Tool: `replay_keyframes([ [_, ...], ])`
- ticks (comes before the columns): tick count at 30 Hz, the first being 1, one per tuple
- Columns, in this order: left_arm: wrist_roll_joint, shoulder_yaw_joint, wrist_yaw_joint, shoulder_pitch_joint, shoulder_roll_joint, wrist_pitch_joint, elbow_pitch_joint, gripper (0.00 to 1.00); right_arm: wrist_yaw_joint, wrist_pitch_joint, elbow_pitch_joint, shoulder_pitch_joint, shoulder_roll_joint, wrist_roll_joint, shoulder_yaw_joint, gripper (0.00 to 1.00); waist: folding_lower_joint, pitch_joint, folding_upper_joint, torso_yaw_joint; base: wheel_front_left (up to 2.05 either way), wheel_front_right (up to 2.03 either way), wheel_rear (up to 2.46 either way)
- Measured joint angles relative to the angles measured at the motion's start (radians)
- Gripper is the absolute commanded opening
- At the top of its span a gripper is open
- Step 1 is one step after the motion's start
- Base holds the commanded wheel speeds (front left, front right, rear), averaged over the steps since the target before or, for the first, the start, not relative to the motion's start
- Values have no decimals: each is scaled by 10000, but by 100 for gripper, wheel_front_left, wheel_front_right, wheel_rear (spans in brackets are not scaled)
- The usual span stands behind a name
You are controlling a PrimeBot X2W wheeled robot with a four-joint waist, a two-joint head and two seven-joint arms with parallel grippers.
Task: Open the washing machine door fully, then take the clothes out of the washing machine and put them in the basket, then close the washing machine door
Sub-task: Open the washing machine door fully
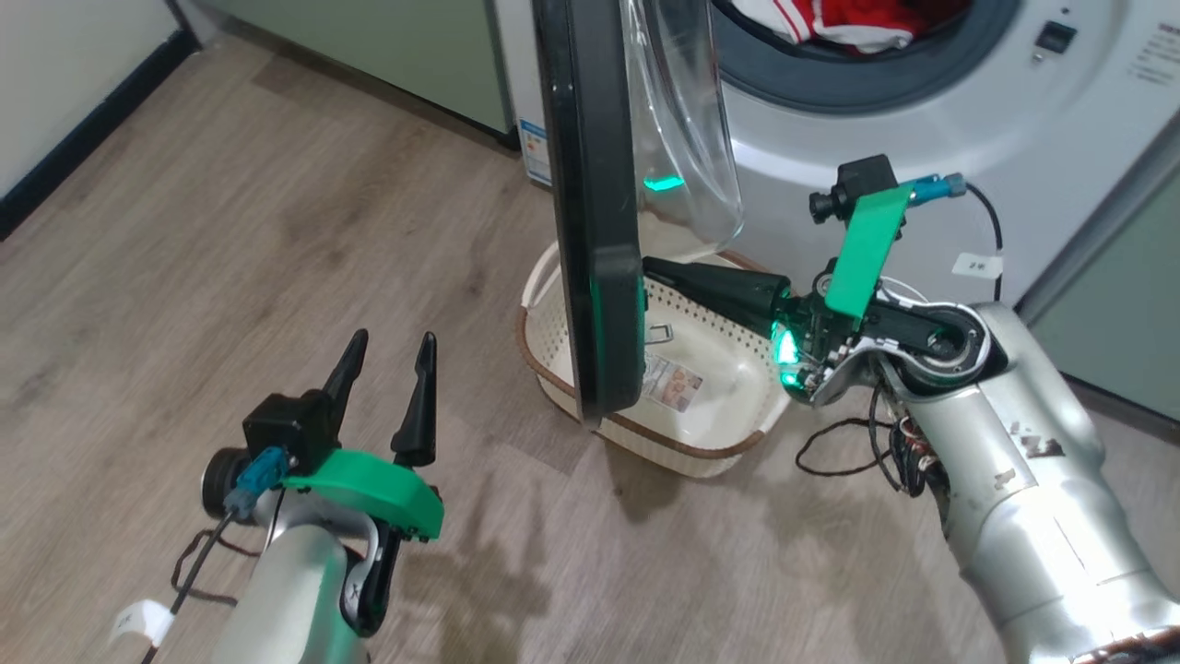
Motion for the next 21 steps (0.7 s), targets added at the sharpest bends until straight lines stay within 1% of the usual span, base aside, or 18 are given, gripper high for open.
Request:
replay_keyframes([
  [4, 0, 27, 2, 4, 2, 0, 50, 100, 0, -320, -8, 35, 10, 151, 165, 0, 0, -105, 0, 237, 0, 0, 0],
  [9, 0, 90, 6, 23, 2, 0, 127, 100, 2, -802, -198, 197, 19, 775, 1093, 0, 0, -243, 0, 489, 0, 0, 0],
  [13, 0, 174, 35, 56, 13, 0, 142, 100, 0, -1252, -267, 211, 119, 1156, 1845, 0, 0, -222, 0, 548, 0, 0, 0],
  [21, 0, 280, 81, 54, 12, 0, 136, 100, 0, -2213, -253, -35, 115, 1684, 2769, 0, 0, -163, 0, 595, 0, 0, 0],
])
